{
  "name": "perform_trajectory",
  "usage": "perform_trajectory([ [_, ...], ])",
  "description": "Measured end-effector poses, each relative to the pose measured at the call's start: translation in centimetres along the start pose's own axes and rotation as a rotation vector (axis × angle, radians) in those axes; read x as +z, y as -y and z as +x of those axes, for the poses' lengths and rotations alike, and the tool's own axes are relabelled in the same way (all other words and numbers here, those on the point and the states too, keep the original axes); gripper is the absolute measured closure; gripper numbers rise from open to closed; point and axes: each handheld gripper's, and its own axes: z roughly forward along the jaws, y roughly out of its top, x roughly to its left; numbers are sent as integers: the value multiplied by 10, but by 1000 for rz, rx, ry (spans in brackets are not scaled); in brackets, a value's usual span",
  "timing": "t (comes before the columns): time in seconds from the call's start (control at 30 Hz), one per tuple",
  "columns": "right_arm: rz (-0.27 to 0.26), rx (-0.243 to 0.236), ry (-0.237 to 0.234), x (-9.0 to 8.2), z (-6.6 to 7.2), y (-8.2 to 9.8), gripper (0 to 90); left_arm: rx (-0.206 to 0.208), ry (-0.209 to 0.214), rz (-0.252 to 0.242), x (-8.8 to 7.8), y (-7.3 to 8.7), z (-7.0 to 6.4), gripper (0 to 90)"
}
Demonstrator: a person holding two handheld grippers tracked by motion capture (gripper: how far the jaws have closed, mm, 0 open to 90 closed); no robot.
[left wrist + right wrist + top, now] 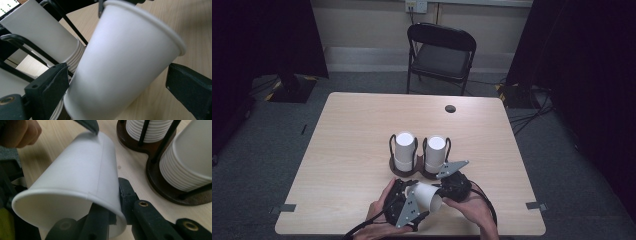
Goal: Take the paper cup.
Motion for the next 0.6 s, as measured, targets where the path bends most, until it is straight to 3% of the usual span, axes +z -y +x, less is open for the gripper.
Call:
perform_trajectory([
  [0.07, -11, 5, 1, 0, 1, -1, 871, -12, -6, 4, 3, -1, -2, 54],
  [0.17, -26, 19, -17, 0, 0, -2, 877, 20, -37, 38, 4, -2, -3, 106],
  [0.27, -38, 32, -21, 0, -1, -3, 885, -3, -31, 19, 5, -3, -4, 148],
  [0.57, -54, 91, -30, 4, -3, -5, 888, 18, -84, 42, 9, -6, -7, 172],
  [0.6, -54, 96, -33, 5, -3, -5, 889, 4, -79, 30, 9, -7, -7, 173],
])
